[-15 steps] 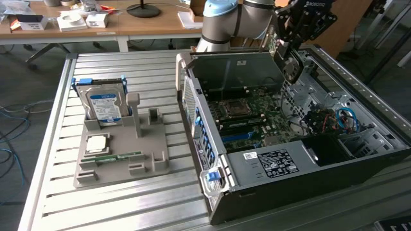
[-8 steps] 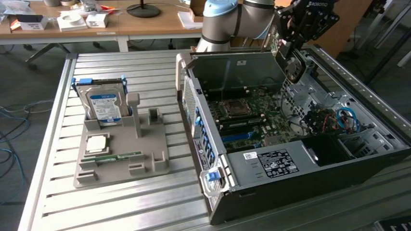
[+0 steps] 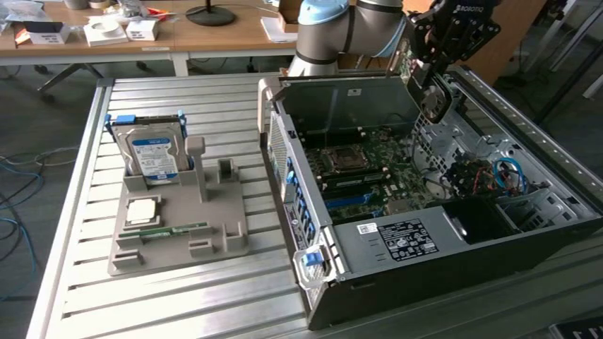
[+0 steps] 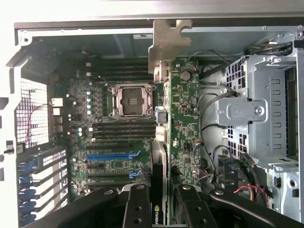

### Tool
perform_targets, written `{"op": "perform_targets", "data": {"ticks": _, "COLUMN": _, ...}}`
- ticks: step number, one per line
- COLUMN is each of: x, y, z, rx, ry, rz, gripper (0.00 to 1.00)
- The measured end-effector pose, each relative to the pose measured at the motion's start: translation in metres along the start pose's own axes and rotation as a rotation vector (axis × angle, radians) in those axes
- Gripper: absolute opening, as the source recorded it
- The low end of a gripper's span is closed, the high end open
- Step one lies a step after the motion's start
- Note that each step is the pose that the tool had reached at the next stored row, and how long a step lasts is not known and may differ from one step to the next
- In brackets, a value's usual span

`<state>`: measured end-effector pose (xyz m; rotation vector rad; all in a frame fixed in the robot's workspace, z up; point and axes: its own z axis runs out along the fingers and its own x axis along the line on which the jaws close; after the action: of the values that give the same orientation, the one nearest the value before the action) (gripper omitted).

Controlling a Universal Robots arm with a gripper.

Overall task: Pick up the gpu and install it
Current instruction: 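Insert the gpu into the slot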

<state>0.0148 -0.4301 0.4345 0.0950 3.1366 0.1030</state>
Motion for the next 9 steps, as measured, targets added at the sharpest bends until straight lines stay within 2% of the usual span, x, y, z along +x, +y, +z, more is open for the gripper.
{"op": "perform_targets", "data": {"ticks": 9, "x": 0.0, "y": 0.0, "z": 0.0, "rx": 0.0, "ry": 0.0, "rz": 0.0, "gripper": 0.26}}
